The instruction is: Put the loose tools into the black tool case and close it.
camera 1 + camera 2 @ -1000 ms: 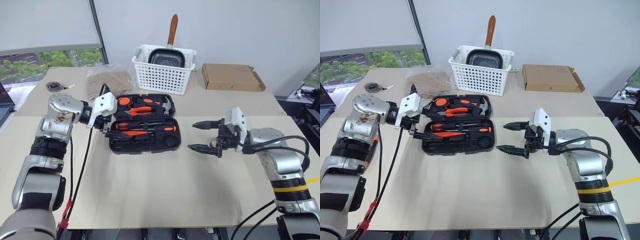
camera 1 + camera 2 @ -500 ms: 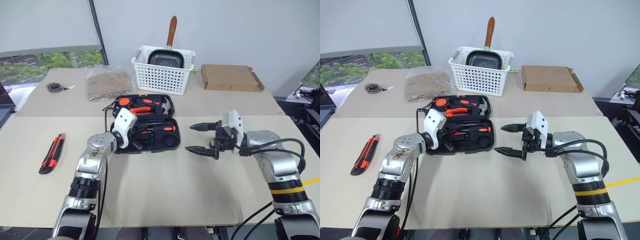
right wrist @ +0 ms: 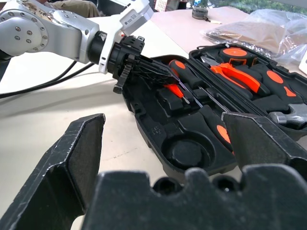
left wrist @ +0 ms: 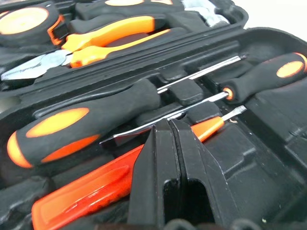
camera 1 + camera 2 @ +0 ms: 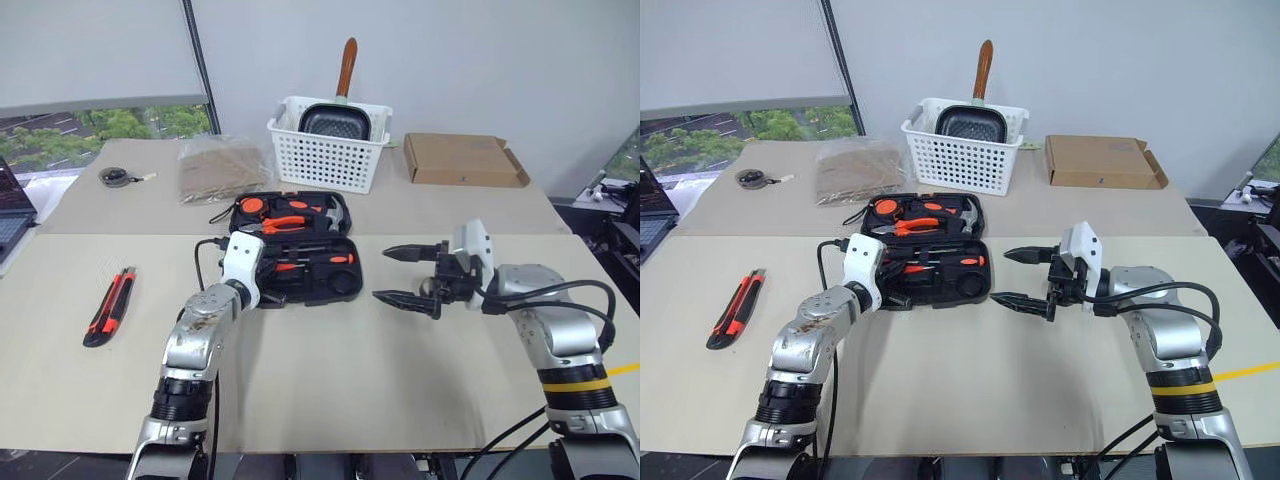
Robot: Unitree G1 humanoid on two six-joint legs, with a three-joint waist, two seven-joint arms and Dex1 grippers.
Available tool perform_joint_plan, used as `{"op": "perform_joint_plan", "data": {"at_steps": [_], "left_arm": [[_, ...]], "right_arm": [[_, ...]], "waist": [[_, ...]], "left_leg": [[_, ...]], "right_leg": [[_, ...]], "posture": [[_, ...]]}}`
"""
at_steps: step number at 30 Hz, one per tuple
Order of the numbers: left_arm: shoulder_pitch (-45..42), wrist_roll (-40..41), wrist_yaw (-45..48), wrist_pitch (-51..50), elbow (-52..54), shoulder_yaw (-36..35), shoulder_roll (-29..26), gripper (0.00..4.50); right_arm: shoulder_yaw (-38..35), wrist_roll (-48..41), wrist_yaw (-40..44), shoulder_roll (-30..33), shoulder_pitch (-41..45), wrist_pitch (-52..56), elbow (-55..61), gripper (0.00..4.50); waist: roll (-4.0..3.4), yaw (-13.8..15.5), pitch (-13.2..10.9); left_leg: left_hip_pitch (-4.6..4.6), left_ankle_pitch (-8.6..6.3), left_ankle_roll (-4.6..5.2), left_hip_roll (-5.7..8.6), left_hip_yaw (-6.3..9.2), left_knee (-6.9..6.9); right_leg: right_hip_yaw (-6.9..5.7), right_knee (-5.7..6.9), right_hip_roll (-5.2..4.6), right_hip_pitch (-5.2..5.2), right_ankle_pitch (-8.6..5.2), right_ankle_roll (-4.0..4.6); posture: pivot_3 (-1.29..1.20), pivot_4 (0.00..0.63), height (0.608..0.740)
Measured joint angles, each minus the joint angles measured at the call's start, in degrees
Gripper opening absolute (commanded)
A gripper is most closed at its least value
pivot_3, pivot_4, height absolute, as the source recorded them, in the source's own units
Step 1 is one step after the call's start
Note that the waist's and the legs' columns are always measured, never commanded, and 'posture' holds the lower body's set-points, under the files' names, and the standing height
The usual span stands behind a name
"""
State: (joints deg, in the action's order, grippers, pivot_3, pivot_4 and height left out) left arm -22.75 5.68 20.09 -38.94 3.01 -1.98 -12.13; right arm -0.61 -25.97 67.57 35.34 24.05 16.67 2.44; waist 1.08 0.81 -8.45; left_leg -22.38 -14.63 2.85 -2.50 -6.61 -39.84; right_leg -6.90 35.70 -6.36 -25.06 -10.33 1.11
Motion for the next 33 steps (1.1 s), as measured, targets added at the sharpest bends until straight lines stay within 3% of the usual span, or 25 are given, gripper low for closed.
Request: {"op": "perform_joint_plan", "data": {"at_steps": [8, 19, 33], "left_arm": [[0.47, 0.49, -0.6, -1.31, 0.06, 1.02, -0.35, 0.05], [0.61, 0.28, -1.91, -1.27, -0.24, 2.0, -3.29, 0.05], [1.07, 0.29, -7.06, -1.28, -0.17, 0.84, -2.9, 0.05]], "right_arm": [[-0.01, 0.01, -0.09, 0.51, -0.02, 0.0, 0.0, 4.5], [-0.02, 0.03, -0.28, 0.7, -0.03, -0.13, 0.02, 4.5], [0.11, 0.15, -0.31, 0.63, 0.07, -0.13, 0.05, 4.5]], "waist": [[-0.35, -0.05, 0.23], [-0.42, -0.1, 0.29], [-0.5, -0.23, 0.33]], "left_leg": [[0.08, -0.07, -0.13, 0.0, -0.01, 0.02], [0.13, -0.09, -0.15, -0.01, 0.0, 0.05], [0.2, -0.12, -0.2, -0.1, -0.01, 0.14]], "right_leg": [[-0.01, 0.03, -0.02, 0.03, -0.02, 0.0], [-0.02, 0.03, -0.05, 0.03, -0.02, 0.0], [-0.04, 0.03, -0.07, -0.01, -0.03, 0.0]], "posture": [[0.0, 0.15, 0.7], [0.0, 0.15, 0.7], [0.0, 0.15, 0.7]]}}
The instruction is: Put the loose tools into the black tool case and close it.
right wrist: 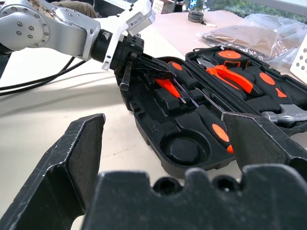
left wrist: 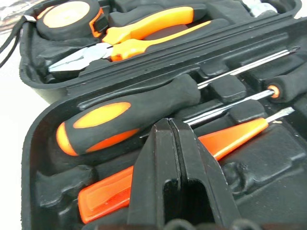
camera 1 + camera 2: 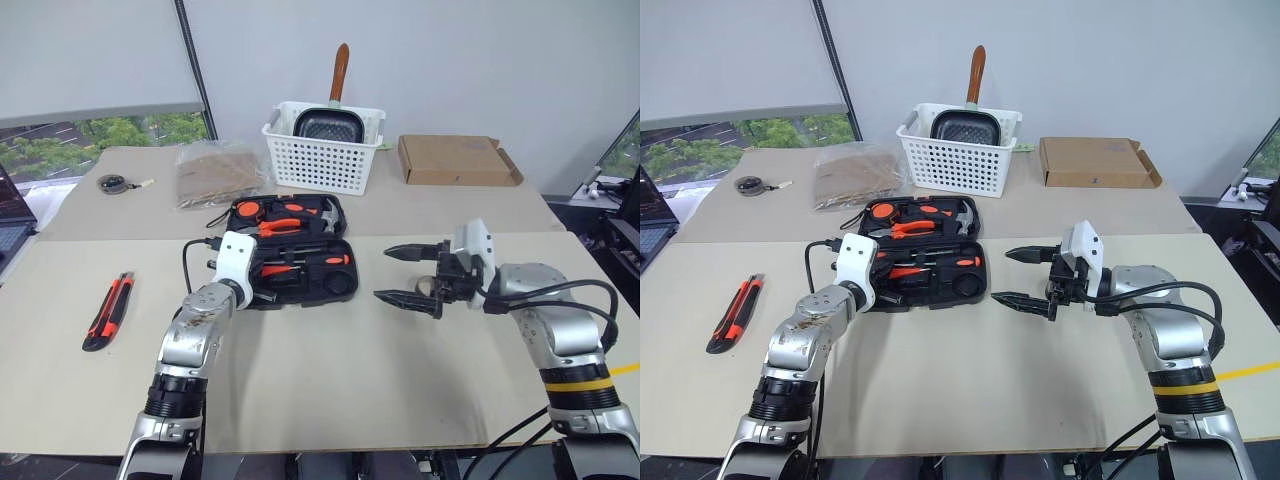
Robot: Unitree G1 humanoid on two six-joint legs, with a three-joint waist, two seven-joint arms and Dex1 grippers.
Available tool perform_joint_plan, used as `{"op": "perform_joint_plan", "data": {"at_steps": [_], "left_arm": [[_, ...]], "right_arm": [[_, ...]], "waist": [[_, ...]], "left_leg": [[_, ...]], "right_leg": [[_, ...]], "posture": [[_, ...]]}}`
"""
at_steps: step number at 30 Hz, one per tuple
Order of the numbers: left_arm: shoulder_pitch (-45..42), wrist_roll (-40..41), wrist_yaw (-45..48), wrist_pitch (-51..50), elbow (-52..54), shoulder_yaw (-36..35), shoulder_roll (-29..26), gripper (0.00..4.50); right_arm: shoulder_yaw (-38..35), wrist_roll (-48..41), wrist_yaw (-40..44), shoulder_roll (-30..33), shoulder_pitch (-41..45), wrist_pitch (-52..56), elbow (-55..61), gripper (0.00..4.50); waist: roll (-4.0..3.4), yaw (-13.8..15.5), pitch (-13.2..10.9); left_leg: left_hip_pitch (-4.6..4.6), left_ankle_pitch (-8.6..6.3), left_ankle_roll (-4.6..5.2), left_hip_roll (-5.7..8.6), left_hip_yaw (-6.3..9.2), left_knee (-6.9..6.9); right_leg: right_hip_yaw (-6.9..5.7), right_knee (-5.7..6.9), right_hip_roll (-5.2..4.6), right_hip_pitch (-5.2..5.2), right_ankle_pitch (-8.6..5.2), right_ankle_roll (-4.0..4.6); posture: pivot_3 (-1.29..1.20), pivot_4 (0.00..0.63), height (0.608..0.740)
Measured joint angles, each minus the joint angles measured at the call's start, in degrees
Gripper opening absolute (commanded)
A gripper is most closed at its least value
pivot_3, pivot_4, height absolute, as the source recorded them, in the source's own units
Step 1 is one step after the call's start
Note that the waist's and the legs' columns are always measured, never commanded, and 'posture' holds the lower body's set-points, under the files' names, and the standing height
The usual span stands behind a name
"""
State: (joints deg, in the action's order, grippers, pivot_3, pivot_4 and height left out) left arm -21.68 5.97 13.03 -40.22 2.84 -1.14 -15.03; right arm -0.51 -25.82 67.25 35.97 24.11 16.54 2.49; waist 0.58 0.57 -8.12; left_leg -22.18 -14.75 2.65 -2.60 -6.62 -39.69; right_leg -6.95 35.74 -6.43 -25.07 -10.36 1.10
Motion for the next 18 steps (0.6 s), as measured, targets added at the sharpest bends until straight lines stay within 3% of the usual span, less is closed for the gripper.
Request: {"op": "perform_joint_plan", "data": {"at_steps": [18], "left_arm": [[0.93, 1.12, -0.63, 1.94, 0.13, -1.41, 0.61, 0.05]], "right_arm": [[0.08, 0.29, 0.05, -0.05, 0.29, -0.08, -0.01, 4.5]], "waist": [[0.01, 0.12, -0.01]], "left_leg": [[-0.12, -0.03, -0.06, 0.0, 0.0, 0.13]], "right_leg": [[-0.06, -0.2, -0.05, -0.1, -0.02, 0.01]], "posture": [[0.0, 0.15, 0.7]]}}
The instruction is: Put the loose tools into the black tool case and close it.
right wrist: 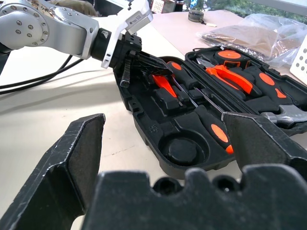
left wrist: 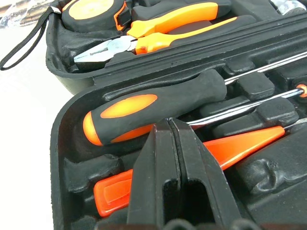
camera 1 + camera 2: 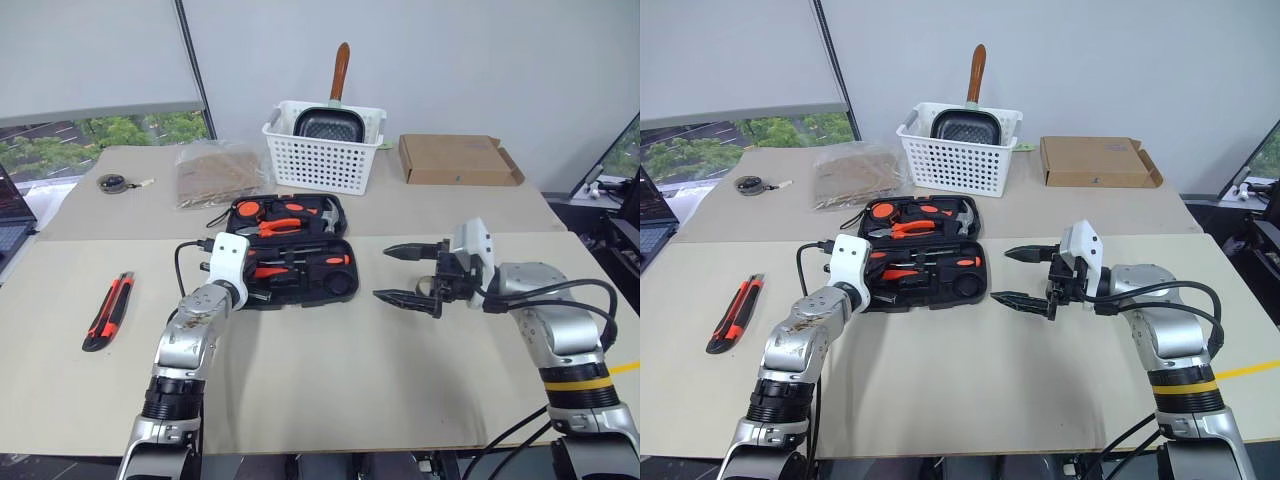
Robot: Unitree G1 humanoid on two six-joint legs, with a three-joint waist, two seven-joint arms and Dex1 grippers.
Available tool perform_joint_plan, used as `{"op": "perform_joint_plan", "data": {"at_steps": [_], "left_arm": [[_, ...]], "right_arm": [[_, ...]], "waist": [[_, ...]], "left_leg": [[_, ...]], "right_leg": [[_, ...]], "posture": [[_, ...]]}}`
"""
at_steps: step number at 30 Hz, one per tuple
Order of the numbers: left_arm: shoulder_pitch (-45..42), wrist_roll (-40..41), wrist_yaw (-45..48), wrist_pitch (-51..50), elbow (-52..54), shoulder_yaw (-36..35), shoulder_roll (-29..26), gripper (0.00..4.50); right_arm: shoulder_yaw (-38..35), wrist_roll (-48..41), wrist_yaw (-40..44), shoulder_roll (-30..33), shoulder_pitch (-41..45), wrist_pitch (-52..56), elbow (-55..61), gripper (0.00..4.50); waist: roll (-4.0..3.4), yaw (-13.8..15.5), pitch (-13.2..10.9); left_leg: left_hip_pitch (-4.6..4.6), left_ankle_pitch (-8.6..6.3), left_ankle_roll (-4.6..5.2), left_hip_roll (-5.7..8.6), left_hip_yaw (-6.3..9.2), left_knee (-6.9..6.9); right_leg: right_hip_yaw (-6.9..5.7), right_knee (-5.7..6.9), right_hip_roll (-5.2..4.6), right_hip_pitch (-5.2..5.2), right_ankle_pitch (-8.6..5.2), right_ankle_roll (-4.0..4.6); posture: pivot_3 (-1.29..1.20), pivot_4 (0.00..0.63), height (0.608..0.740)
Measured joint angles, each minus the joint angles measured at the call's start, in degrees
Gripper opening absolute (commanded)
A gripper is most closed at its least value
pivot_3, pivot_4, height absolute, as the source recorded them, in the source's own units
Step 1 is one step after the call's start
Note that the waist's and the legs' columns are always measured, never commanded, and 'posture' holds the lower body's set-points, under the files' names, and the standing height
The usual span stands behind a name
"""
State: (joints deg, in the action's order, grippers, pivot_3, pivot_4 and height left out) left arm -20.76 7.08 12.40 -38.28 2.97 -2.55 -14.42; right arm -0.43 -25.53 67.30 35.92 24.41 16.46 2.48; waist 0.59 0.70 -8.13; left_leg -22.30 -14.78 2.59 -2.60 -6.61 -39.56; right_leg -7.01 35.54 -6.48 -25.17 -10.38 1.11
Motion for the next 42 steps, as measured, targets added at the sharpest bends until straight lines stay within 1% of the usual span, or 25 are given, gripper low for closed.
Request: {"op": "perform_joint_plan", "data": {"at_steps": [5, 8, 9, 12, 15, 17, 19, 21, 22, 23, 24, 25, 27, 28, 29, 32, 33, 34, 35, 36, 38, 42], "left_arm": [[2.29, 1.99, 2.55, 5.33, 1.27, -1.36, 0.27, 0.05], [3.89, 3.43, 4.27, 6.04, 3.36, -2.43, -0.01, 0.05], [4.38, 4.23, 5.07, 6.09, 4.22, -2.78, -0.36, 0.05], [5.77, 7.28, 8.68, 6.14, 7.67, -3.62, -1.64, 0.05], [7.14, 12.79, 15.21, 6.84, 12.6, -5.18, -5.0, 0.05], [8.71, 15.4, 20.54, 7.5, 15.61, -6.52, -10.16, 0.05], [10.15, 16.45, 23.56, 8.06, 16.49, -8.6, -13.57, 0.05], [11.06, 17.57, 24.46, 8.42, 16.38, -10.89, -14.8, 0.05], [11.41, 17.78, 24.45, 8.61, 16.33, -11.84, -15.08, 0.28], [12.14, 18.4, 23.97, 8.54, 16.31, -13.88, -15.35, 0.55], [12.89, 19.28, 23.03, 8.19, 16.14, -16.55, -15.36, 0.71], [13.38, 20.06, 21.99, 7.94, 15.75, -18.93, -15.42, 1.0], [15.14, 19.95, 17.2, 7.82, 14.09, -25.76, -15.45, 1.83], [15.88, 19.5, 14.7, 7.83, 13.13, -28.72, -15.45, 2.07], [16.85, 18.68, 12.36, 7.84, 12.64, -31.08, -15.44, 2.49], [21.65, 16.37, 7.17, 7.48, 12.73, -34.94, -15.14, 3.48], [23.45, 15.58, 5.24, 6.75, 13.02, -35.93, -14.57, 3.93], [25.04, 15.1, 2.9, 5.8, 13.32, -37.35, -13.3, 4.26], [25.99, 14.86, 1.33, 5.11, 13.43, -38.3, -12.41, 4.44], [27.33, 14.34, -0.23, 4.1, 13.59, -38.97, -12.03, 4.44], [29.54, 13.28, -2.02, 2.42, 13.7, -39.17, -11.92, 4.44], [30.44, 13.34, -3.02, 0.41, 14.14, -38.73, -11.38, 4.44]], "right_arm": [[-0.02, -0.1, 0.12, 0.0, 0.04, -0.01, -0.09, 4.5], [-0.22, -0.27, 0.14, 0.0, 0.2, -0.01, -0.53, 4.5], [-0.24, -0.31, 0.16, 0.0, 0.35, -0.01, -0.75, 4.5], [-0.34, -0.27, 0.13, 0.05, 0.53, -0.02, -1.27, 4.5], [-0.27, 1.4, -0.31, 1.32, 0.61, -0.06, -2.64, 4.5], [-0.37, 2.89, -0.49, 3.08, 0.48, -1.08, -4.16, 4.5], [-0.66, 3.62, -0.47, 3.53, 0.35, -2.05, -5.05, 4.5], [-0.66, 3.69, -0.23, 3.37, 0.26, -2.44, -5.23, 4.5], [-0.67, 3.48, -0.02, 3.26, 0.26, -2.57, -5.23, 4.5], [-0.74, 2.8, 0.16, 2.91, 0.27, -2.68, -5.22, 4.5], [-0.84, 2.17, 0.35, 2.55, 0.27, -2.9, -5.2, 4.5], [-0.9, 1.76, 0.7, 2.36, 0.27, -3.23, -5.2, 4.5], [-0.98, 0.43, 1.63, 1.09, 0.69, -3.47, -5.19, 4.5], [-0.96, -0.45, 2.22, 0.5, 1.04, -3.47, -5.18, 4.5], [-0.92, -0.79, 2.78, 0.13, 1.52, -3.46, -5.17, 4.5], [-0.67, -2.38, 4.09, -1.09, 3.64, -3.45, -5.28, 4.5], [-0.42, -2.63, 4.63, -1.48, 4.68, -3.45, -5.38, 4.5], [-0.23, -2.7, 5.14, -1.75, 5.67, -3.45, -5.52, 4.5], [-0.12, -2.7, 5.37, -1.84, 6.26, -3.45, -5.71, 4.5], [0.08, -2.7, 5.92, -2.08, 6.83, -3.45, -6.16, 4.5], [0.44, -2.73, 7.01, -2.59, 7.67, -3.41, -7.15, 4.5], [1.45, -2.8, 8.61, -3.7, 9.53, -3.26, -8.24, 4.5]], "waist": [[0.06, 0.11, -0.04], [0.14, 0.09, -0.09], [0.17, 0.09, -0.1], [0.19, 0.12, -0.11], [0.21, 0.19, -0.12], [0.21, 0.13, -0.13], [0.21, 0.11, -0.13], [0.25, 0.1, -0.16], [0.26, 0.08, -0.16], [0.27, 0.01, -0.17], [0.29, -0.08, -0.18], [0.31, -0.14, -0.19], [0.32, -0.31, -0.2], [0.33, -0.36, -0.2], [0.33, -0.34, -0.2], [0.33, -0.08, -0.2], [0.33, -0.05, -0.2], [0.34, -0.04, -0.21], [0.37, 0.05, -0.22], [0.47, 0.25, -0.22], [0.54, 0.71, -0.22], [0.54, 0.86, -0.22]], "left_leg": [[-0.21, 0.01, 0.01, 0.02, 0.0, 0.22], [-0.54, 0.0, 0.2, 0.03, -0.01, 0.26], [-0.69, 0.16, 0.53, 0.05, -0.03, 0.26], [-1.01, 0.11, 0.58, 0.1, -0.09, 0.26], [-1.03, 0.08, 0.51, 0.13, -0.17, 0.26], [-1.01, 0.02, 0.55, 0.13, -0.19, 0.27], [-0.98, -0.01, 0.6, 0.13, -0.2, 0.27], [-0.97, 0.02, 0.57, 0.12, -0.18, 0.27], [-0.96, 0.03, 0.56, 0.11, -0.18, 0.27], [-0.92, 0.04, 0.54, 0.09, -0.17, 0.27], [-0.9, 0.05, 0.52, 0.05, -0.17, 0.27], [-0.89, 0.06, 0.51, 0.02, -0.16, 0.27], [-0.85, 0.07, 0.49, -0.07, -0.16, 0.27], [-0.86, 0.07, 0.48, -0.1, -0.16, 0.28], [-0.86, 0.08, 0.46, -0.1, -0.16, 0.28], [-0.88, 0.06, 0.49, -0.05, -0.19, 0.28], [-0.88, 0.05, 0.51, -0.02, -0.2, 0.28], [-0.88, 0.03, 0.54, -0.01, -0.2, 0.28], [-0.88, 0.02, 0.55, 0.0, -0.2, 0.28], [-0.89, 0.01, 0.52, 0.01, -0.14, 0.28], [-0.9, -0.23, 0.08, 0.02, -0.12, 0.28], [-0.89, -0.22, 0.02, 0.01, -0.13, 0.28]], "right_leg": [[-0.07, -0.36, 0.04, -0.09, 0.02, -0.02], [-0.08, -0.51, 0.08, -0.33, 0.03, -0.02], [-0.07, -0.53, 0.1, -0.48, 0.04, -0.01], [-0.04, -0.53, 0.08, -0.82, 0.06, 0.03], [-0.06, -0.54, 0.06, -0.86, 0.23, 0.32], [-0.05, -0.58, 0.07, -0.86, 0.02, -0.02], [-0.05, -0.59, 0.07, -0.86, -0.02, -0.04], [-0.05, -0.57, 0.09, -0.86, -0.02, -0.05], [-0.04, -0.56, 0.09, -0.86, -0.01, -0.06], [-0.03, -0.54, 0.1, -0.85, -0.01, -0.06], [-0.02, -0.52, 0.13, -0.85, -0.01, -0.06], [-0.03, -0.52, 0.15, -0.86, -0.01, -0.06], [-0.01, -0.51, 0.25, -0.85, -0.01, -0.06], [-0.02, -0.51, 0.28, -0.87, -0.01, -0.06], [-0.02, -0.51, 0.29, -0.86, -0.01, -0.06], [0.01, -0.54, 0.22, -0.86, 0.0, -0.03], [0.01, -0.54, 0.15, -0.85, 0.01, -0.02], [0.01, -0.55, 0.08, -0.86, 0.01, -0.02], [0.0, -0.55, 0.05, -0.86, 0.01, -0.02], [-0.05, -0.56, 0.04, -0.85, 0.01, -0.01], [-0.06, -0.55, 0.03, -0.87, 0.01, 0.02], [-0.07, -0.52, -0.01, -0.88, 0.03, 0.04]], "posture": [[0.0, 0.15, 0.7], [0.0, 0.15, 0.7], [0.0, 0.15, 0.7], [0.0, 0.15, 0.7], [0.0, 0.15, 0.7], [0.0, 0.15, 0.7], [0.0, 0.15, 0.7], [0.0, 0.15, 0.7], [0.0, 0.15, 0.7], [0.0, 0.15, 0.7], [0.0, 0.15, 0.7], [0.0, 0.15, 0.7], [0.0, 0.15, 0.7], [0.0, 0.15, 0.7], [0.0, 0.15, 0.7], [0.0, 0.15, 0.7], [0.0, 0.15, 0.7], [0.0, 0.15, 0.7], [0.0, 0.15, 0.7], [0.0, 0.15, 0.7], [0.0, 0.15, 0.7], [0.0, 0.15, 0.7]]}}
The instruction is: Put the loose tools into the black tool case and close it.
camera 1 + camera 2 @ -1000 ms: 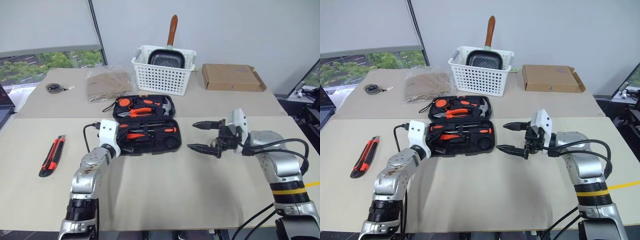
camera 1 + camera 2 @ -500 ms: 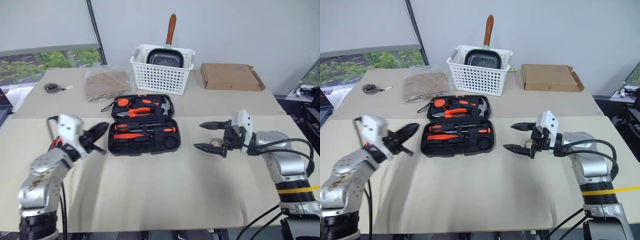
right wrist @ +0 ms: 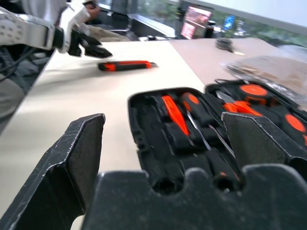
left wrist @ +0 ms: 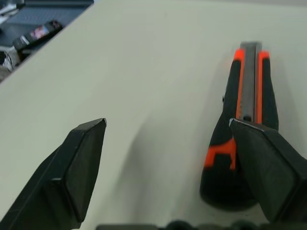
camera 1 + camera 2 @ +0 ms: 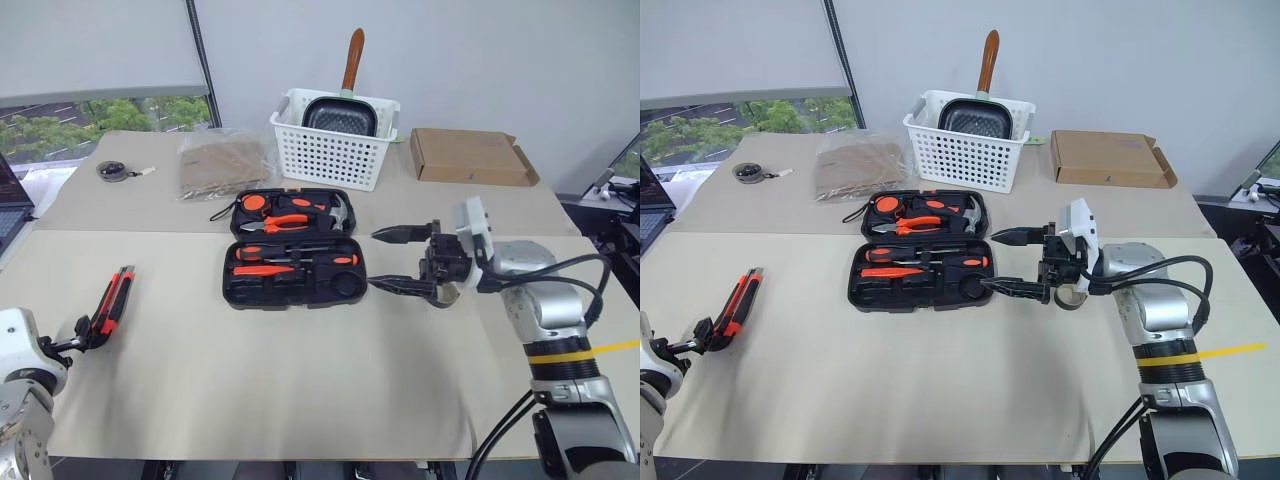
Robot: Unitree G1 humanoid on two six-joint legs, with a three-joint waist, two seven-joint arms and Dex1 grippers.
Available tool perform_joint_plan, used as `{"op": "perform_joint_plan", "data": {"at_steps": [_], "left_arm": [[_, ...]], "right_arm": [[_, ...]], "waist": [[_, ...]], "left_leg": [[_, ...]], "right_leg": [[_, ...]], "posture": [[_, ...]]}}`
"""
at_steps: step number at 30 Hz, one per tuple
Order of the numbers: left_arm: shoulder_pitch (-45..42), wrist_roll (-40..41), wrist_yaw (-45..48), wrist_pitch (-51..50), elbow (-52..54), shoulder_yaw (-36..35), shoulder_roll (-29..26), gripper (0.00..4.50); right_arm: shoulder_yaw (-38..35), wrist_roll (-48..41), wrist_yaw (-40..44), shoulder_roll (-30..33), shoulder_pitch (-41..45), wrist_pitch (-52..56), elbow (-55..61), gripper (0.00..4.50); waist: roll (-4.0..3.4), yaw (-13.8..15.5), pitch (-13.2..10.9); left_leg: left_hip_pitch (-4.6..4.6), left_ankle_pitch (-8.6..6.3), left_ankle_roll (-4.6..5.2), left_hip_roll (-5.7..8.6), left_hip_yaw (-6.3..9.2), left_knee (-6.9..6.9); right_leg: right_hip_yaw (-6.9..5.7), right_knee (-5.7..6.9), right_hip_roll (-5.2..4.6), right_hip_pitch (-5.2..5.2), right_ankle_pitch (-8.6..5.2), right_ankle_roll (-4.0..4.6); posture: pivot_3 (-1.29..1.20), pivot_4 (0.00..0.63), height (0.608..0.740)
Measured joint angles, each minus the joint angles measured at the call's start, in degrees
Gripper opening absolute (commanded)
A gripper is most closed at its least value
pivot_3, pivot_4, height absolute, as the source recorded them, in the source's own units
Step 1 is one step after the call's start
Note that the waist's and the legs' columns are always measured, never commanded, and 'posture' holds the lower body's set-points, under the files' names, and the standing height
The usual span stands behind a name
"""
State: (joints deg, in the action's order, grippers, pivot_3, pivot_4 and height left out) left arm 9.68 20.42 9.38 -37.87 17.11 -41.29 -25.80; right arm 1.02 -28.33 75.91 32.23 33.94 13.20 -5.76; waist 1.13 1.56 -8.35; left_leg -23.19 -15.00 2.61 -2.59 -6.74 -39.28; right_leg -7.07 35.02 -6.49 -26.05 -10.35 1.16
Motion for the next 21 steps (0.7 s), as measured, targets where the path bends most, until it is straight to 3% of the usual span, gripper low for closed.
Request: {"op": "perform_joint_plan", "data": {"at_steps": [7, 20, 21], "left_arm": [[-1.04, 0.92, 6.04, 0.07, -2.24, 4.69, -2.53, 4.44], [-5.39, 0.51, 8.16, 1.08, -11.15, 5.95, -5.58, 4.44], [-5.45, 0.43, 7.92, 0.46, -11.45, 6.06, -5.69, 4.21]], "right_arm": [[0.29, 0.0, 1.19, -0.4, 1.1, 0.0, -0.62, 4.5], [0.02, 0.0, 0.83, -0.26, -0.96, 0.0, -0.21, 4.5], [-0.06, 0.0, 0.62, -0.21, -0.97, 0.0, 0.15, 4.5]], "waist": [[0.0, -0.23, 0.0], [0.02, -0.94, 0.01], [0.02, -0.9, 0.01]], "left_leg": [[0.0, 0.02, -0.02, -0.01, -0.04, 0.0], [0.02, 0.04, 0.0, -0.01, -0.09, 0.0], [0.02, 0.04, -0.01, -0.01, -0.09, 0.0]], "right_leg": [[-0.02, 0.04, 0.06, -0.03, 0.0, 0.03], [0.0, 0.08, 0.05, -0.03, 0.02, 0.04], [0.0, 0.09, 0.05, -0.03, 0.02, 0.04]], "posture": [[0.0, 0.15, 0.7], [0.0, 0.15, 0.7], [0.0, 0.15, 0.7]]}}
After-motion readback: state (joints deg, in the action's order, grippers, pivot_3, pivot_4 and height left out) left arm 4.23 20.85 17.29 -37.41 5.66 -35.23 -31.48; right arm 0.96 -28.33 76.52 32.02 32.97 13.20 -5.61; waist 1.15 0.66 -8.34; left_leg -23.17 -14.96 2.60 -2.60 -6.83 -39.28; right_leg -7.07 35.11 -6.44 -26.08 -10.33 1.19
